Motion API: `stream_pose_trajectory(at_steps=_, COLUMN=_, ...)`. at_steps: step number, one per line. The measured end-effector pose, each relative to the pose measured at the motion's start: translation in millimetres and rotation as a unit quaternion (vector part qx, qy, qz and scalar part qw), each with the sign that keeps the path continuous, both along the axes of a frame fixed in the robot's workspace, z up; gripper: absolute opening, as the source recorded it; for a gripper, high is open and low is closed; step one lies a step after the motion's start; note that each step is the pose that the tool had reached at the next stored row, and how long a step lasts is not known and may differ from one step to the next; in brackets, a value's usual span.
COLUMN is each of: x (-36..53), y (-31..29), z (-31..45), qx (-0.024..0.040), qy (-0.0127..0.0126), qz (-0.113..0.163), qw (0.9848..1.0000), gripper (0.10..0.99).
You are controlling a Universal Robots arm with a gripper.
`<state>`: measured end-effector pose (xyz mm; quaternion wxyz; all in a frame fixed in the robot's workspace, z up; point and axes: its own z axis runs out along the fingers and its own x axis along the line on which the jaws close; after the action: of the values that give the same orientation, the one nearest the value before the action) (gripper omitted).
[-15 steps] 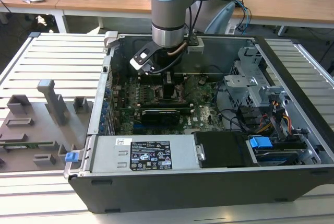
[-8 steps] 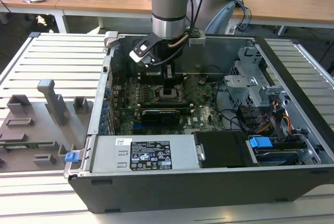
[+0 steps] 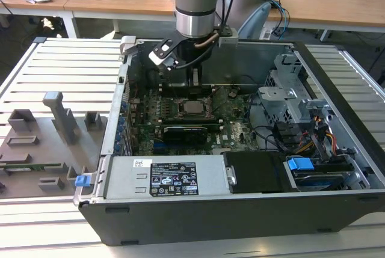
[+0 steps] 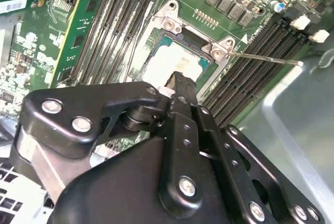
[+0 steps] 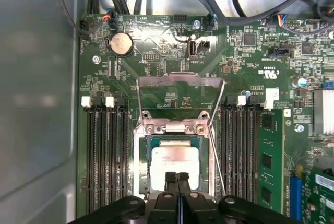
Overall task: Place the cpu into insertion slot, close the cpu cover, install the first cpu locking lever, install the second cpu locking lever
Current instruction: 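Place the cpu into insertion slot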
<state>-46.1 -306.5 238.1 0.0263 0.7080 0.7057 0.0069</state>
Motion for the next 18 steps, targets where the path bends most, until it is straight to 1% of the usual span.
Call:
stream_pose_trajectory(at_steps=1, x=0.0, y=0.1, z=3.1, qx=0.0, qy=0.0, qz=0.0, qw=1.0, gripper=0.106)
stream_pose_trajectory(at_steps=5, x=0.0, y=0.6, z=24.9, qx=0.0, qy=0.0, qz=0.0, qw=1.0, gripper=0.106)
stream_pose_trajectory(at_steps=9, x=0.0, y=0.6, z=38.0, qx=0.0, qy=0.0, qz=0.0, qw=1.0, gripper=0.106)
stream_pose_trajectory(at_steps=10, x=0.0, y=0.6, z=43.0, qx=-0.0001, qy=0.0, qz=0.0, qw=1.0, gripper=0.106)
stream_pose_trajectory(at_steps=11, x=0.3, y=0.7, z=44.9, qx=0.0001, qy=0.0001, qz=0.0, qw=1.0, gripper=0.106)
stream_pose_trajectory(at_steps=13, x=9.6, y=1.1, z=45.0, qx=-0.0002, qy=0.0054, qz=0.0, qw=1.0, gripper=0.106)
stream_pose_trajectory(at_steps=15, x=18.1, y=1.8, z=45.0, qx=-0.0008, qy=0.0093, qz=0.0, qw=1.0, gripper=0.106)
stream_pose_trajectory(at_steps=16, x=23.5, y=2.3, z=45.1, qx=-0.001, qy=0.0118, qz=0.0, qw=0.9999, gripper=0.106)
stream_pose_trajectory(at_steps=17, x=25.7, y=2.6, z=45.1, qx=-0.001, qy=0.0129, qz=0.0, qw=0.9999, gripper=0.106)
stream_pose_trajectory(at_steps=18, x=26.6, y=2.5, z=45.1, qx=-0.001, qy=0.0133, qz=0.0, qw=0.9999, gripper=0.106)
